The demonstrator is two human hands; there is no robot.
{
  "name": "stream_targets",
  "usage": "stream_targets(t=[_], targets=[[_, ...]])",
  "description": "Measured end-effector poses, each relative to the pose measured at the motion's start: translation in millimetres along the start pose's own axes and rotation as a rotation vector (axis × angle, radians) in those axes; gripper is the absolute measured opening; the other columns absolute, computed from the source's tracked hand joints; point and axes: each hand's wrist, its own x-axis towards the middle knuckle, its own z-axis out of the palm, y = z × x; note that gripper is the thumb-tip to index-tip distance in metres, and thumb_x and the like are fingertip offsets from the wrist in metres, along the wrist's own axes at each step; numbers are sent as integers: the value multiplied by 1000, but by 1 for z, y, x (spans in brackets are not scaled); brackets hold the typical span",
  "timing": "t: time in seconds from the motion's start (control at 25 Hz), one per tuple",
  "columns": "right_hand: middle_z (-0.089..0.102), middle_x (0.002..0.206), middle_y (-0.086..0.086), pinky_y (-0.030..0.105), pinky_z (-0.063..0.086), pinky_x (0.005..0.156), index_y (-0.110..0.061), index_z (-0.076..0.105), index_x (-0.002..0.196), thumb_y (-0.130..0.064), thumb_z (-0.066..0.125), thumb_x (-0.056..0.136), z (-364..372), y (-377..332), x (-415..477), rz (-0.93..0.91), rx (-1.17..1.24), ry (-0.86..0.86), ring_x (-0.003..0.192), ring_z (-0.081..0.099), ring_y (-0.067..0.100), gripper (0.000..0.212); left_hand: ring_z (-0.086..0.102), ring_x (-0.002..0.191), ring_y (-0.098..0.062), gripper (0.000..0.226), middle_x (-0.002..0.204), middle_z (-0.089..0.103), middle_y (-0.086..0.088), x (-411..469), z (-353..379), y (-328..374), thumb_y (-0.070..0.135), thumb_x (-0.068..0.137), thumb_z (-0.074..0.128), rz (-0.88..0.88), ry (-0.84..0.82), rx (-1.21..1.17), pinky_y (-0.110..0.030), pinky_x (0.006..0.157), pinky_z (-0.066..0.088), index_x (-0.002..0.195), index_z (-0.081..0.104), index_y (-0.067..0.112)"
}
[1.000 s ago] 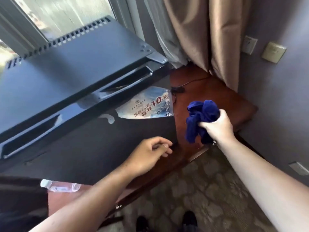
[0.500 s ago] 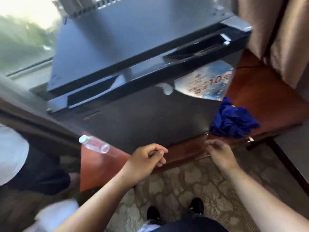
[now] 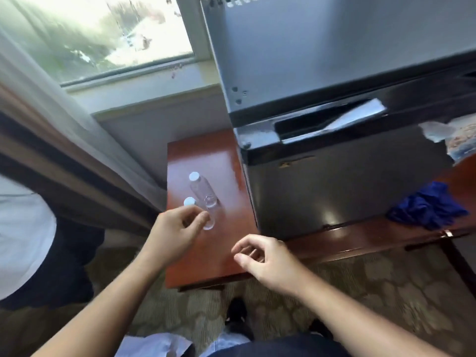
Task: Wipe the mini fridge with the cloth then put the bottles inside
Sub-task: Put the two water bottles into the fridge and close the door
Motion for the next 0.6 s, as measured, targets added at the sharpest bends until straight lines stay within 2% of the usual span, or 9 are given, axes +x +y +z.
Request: stream_targets(t=[0.08,0.2,0.28,0.32,0.4,0.44,0.52,0.6], targets=[[73,89,-10,12,52,74,-29,71,101,-32,69,89,21,-17,21,9,-15,59,79,68,5,13,55,56,-4,15,67,66,6,25,-17,-25,33,95,68,22,21,-11,-27,60,44,83,74,26],[66,99,-13,14,48,81,-36,63,119,-42,72,86,49,-35,68,30,-136,165,82,64,5,35,64,81,-1,10,93,66,15,69,-35,-54,24,95,67,132,-3,-11,-17,75,46,98,73,32],[58,103,-11,21,49,89,-40,54,132,-48,72,84,67,-46,104,77,-230,214,89,61,9,52,64,101,-2,27,116,60,15,107,-41,-76,18,95,64,217,-79,35,-25,91,51,116,69,34],[56,105,-8,29,51,92,-42,49,137,-50,70,84,75,-51,118,106,-279,225,97,62,14,58,62,114,-10,36,129,56,10,125,-41,-86,14,96,63,256,-140,88,-33,100,50,125,66,36],[54,113,-3,42,54,94,-49,36,144,-52,66,86,87,-61,139,161,-396,212,108,64,26,65,50,135,-23,52,152,44,3,158,-37,-98,9,96,60,317,-296,223,-44,112,43,138,58,40],[53,116,0,44,54,93,-51,29,147,-53,63,88,91,-65,148,183,-450,194,110,64,31,68,44,140,-26,56,159,38,2,171,-34,-101,7,96,59,339,-380,274,-45,115,39,141,55,41],[50,118,3,44,52,90,-55,19,151,-52,60,91,96,-70,161,216,-547,162,111,63,35,72,40,144,-25,59,163,34,3,190,-25,-107,6,96,59,364,-511,303,-41,116,37,143,54,41],[49,118,5,44,52,89,-54,18,151,-51,59,93,101,-68,173,234,-616,152,112,62,35,71,46,141,-21,58,157,44,5,199,-17,-116,6,93,63,381,-549,272,-34,112,39,140,57,39]])
